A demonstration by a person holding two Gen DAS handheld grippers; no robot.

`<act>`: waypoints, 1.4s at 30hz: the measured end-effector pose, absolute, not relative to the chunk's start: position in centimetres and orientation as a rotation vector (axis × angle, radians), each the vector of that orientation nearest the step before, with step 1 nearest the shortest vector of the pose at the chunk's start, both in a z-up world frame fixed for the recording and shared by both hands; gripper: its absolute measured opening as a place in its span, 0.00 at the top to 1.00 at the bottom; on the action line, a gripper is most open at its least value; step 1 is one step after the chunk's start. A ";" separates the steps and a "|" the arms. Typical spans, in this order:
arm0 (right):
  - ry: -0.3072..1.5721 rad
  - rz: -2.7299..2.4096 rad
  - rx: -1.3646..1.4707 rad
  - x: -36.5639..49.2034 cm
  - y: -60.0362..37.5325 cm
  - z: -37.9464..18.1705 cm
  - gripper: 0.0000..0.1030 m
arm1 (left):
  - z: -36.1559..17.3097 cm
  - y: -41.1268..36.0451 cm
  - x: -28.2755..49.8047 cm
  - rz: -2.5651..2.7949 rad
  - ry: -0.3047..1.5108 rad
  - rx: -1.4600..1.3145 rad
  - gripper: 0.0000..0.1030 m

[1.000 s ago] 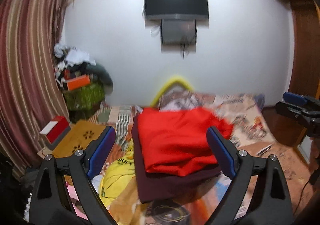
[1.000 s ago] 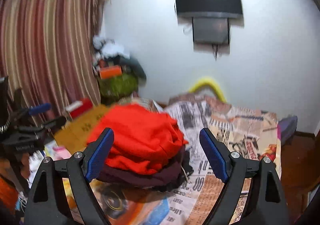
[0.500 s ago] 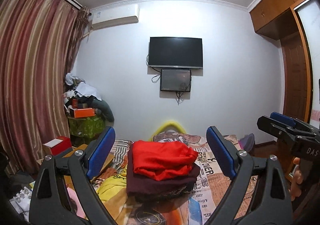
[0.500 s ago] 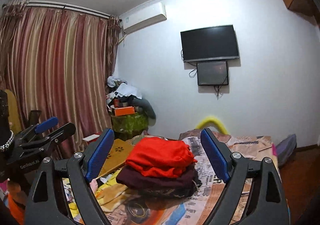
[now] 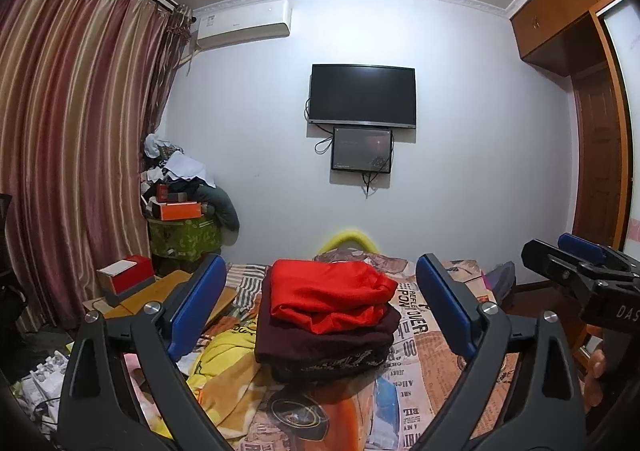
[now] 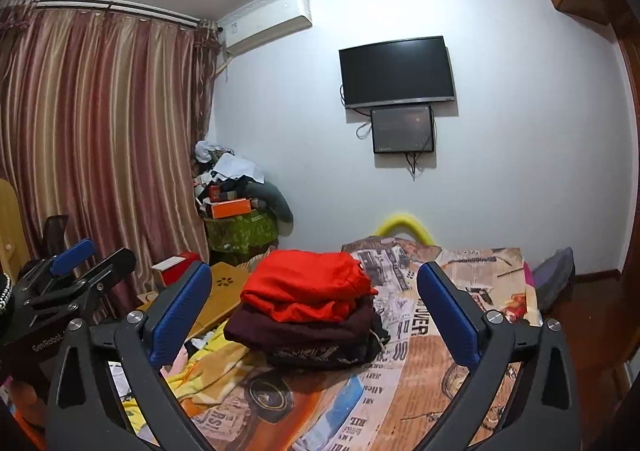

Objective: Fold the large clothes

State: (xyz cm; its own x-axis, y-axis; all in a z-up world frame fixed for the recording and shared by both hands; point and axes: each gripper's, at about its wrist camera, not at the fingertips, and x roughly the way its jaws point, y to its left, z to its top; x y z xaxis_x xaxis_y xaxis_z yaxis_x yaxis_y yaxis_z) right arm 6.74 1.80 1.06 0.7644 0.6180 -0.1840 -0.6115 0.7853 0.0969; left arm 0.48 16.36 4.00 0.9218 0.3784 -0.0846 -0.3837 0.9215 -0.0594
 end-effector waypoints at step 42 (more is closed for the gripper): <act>0.265 0.646 0.011 6.5 1.0 0.1 0.01 | 2.8 16.7 2.5 0.349 0.122 -0.119 0.06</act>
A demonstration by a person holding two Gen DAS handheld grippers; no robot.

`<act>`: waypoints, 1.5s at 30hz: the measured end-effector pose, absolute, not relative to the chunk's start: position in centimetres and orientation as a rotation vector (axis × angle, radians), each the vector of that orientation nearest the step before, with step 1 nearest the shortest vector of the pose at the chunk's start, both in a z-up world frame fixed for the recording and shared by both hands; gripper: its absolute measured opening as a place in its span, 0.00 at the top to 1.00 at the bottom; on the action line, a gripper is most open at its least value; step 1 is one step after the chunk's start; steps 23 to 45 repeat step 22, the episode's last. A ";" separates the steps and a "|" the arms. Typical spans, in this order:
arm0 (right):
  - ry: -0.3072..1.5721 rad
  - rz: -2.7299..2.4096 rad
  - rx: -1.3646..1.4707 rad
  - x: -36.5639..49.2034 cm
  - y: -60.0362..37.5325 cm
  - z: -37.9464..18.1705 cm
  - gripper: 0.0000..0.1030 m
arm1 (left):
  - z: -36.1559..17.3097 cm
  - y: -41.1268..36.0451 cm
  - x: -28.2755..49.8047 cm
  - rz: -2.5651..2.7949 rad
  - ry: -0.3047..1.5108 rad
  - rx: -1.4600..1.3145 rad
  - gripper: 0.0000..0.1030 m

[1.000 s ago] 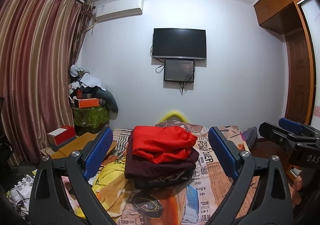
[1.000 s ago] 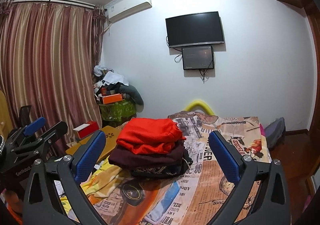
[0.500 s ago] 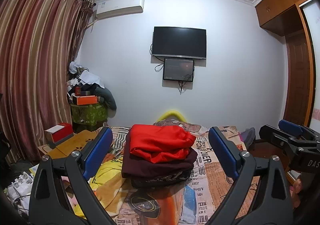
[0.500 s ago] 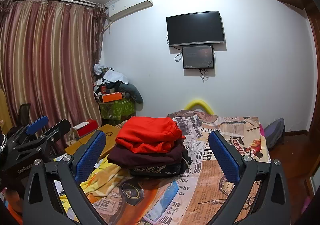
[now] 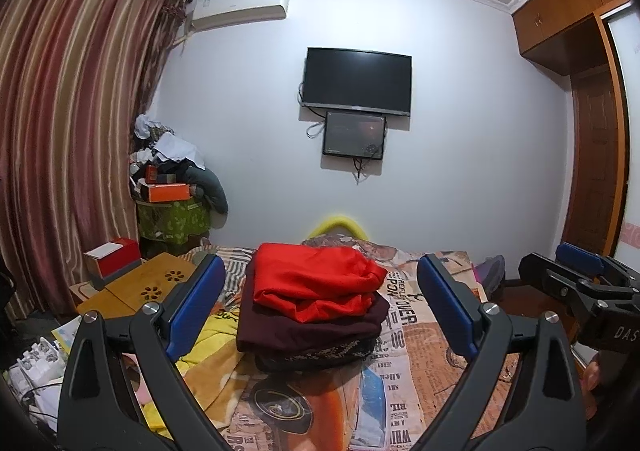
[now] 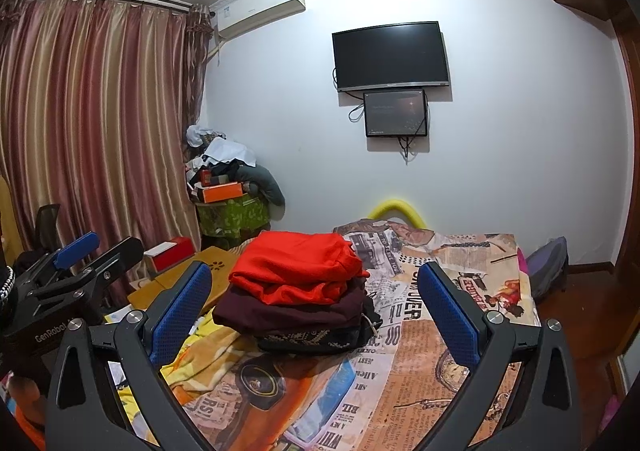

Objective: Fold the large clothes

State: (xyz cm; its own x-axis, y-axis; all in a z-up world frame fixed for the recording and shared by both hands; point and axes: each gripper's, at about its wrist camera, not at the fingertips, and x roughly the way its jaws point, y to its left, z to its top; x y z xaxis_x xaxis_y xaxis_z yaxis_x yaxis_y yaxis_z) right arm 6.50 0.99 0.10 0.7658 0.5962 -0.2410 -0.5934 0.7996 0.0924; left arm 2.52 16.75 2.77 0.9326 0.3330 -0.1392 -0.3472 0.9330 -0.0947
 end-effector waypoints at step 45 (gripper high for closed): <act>0.282 0.625 0.032 7.1 -0.1 -0.1 0.01 | 2.8 15.8 3.0 0.307 0.125 -0.114 0.06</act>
